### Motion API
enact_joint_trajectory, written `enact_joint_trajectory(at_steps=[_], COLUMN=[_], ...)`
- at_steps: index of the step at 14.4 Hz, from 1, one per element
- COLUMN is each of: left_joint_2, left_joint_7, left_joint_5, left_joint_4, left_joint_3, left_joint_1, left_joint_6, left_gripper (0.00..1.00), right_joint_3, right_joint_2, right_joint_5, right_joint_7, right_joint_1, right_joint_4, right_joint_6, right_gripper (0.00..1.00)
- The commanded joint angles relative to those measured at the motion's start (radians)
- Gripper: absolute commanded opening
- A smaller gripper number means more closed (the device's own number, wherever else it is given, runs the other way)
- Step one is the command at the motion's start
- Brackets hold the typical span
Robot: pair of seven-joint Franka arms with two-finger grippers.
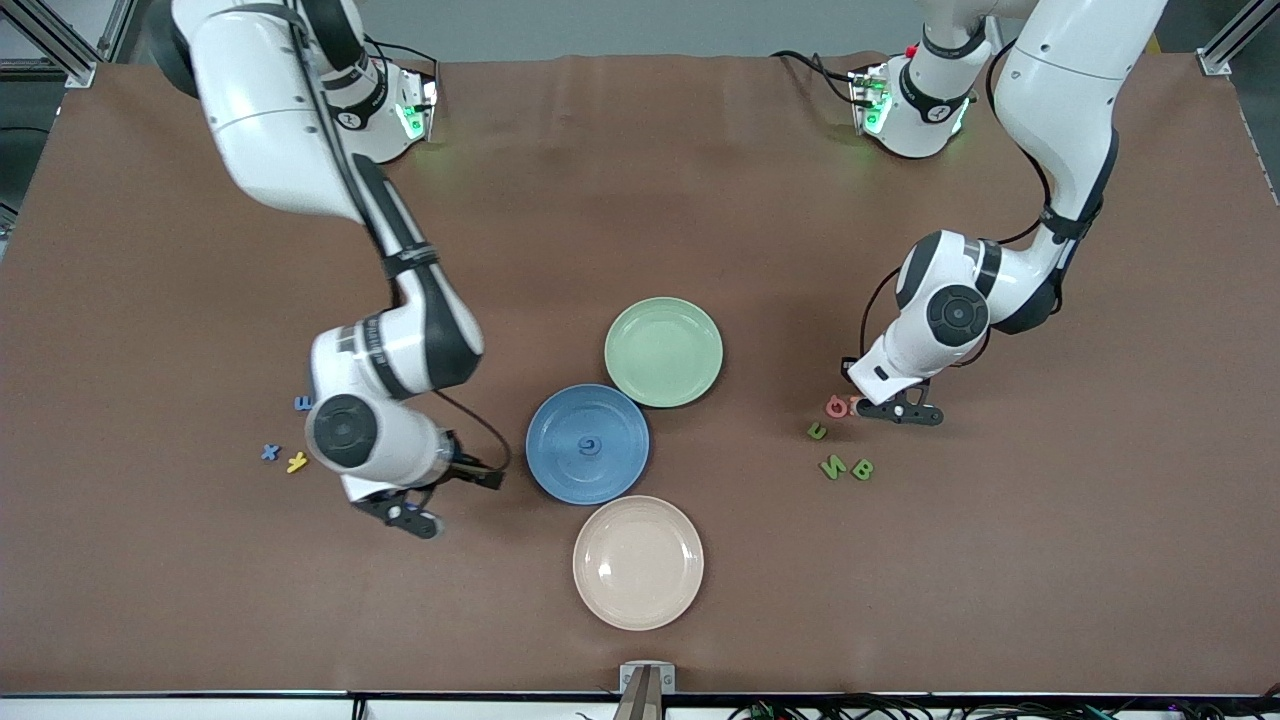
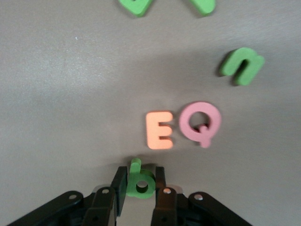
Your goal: Sort letters by color into matching plates
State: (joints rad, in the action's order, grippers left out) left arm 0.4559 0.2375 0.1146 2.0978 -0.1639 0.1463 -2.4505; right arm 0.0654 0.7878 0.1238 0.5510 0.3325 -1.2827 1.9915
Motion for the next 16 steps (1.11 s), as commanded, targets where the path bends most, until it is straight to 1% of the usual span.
enact_joint_trajectory(at_steps=[1, 3, 4, 6, 7, 9, 11, 13, 16], left_joint_2=[-0.048, -0.046, -0.042, -0.019, -0.002, 0.058, 0.114, 0.165, 0.227], left_joint_7=[0.078, 0.161, 0.202, 0.310, 0.371, 0.469, 0.561, 0.641, 0.738], left_joint_5=[0.007, 0.005, 0.005, 0.005, 0.005, 0.005, 0.010, 0.016, 0.016], left_joint_4=[-0.057, -0.111, -0.136, -0.180, -0.206, -0.274, -0.340, -0.399, -0.465], left_joint_3=[-0.055, -0.117, -0.141, -0.199, -0.209, -0.209, -0.206, -0.203, -0.195], left_joint_1=[0.004, 0.004, 0.009, 0.025, 0.051, 0.116, 0.179, 0.226, 0.298], left_joint_6=[0.123, 0.177, 0.195, 0.200, 0.200, 0.200, 0.200, 0.202, 0.206], left_gripper=[0.18, 0.18, 0.18, 0.18, 0.18, 0.18, 0.18, 0.18, 0.18], right_joint_3=[-0.018, -0.018, -0.018, -0.018, -0.019, -0.021, -0.021, -0.022, -0.027], right_joint_2=[-0.062, -0.071, -0.079, -0.087, -0.087, -0.084, -0.079, -0.076, -0.075], right_joint_5=[-0.035, -0.067, -0.079, -0.079, -0.079, -0.079, -0.078, -0.067, -0.062], right_joint_7=[-0.194, -0.276, -0.302, -0.367, -0.406, -0.471, -0.496, -0.494, -0.491], right_joint_1=[-0.093, -0.122, -0.142, -0.168, -0.187, -0.217, -0.231, -0.230, -0.227], right_joint_4=[-0.110, -0.142, -0.170, -0.239, -0.279, -0.337, -0.371, -0.385, -0.397], right_joint_6=[0.016, 0.036, 0.070, 0.163, 0.220, 0.311, 0.369, 0.391, 0.409], right_gripper=[1.00, 1.00, 1.00, 1.00, 1.00, 1.00, 1.00, 0.99, 0.95])
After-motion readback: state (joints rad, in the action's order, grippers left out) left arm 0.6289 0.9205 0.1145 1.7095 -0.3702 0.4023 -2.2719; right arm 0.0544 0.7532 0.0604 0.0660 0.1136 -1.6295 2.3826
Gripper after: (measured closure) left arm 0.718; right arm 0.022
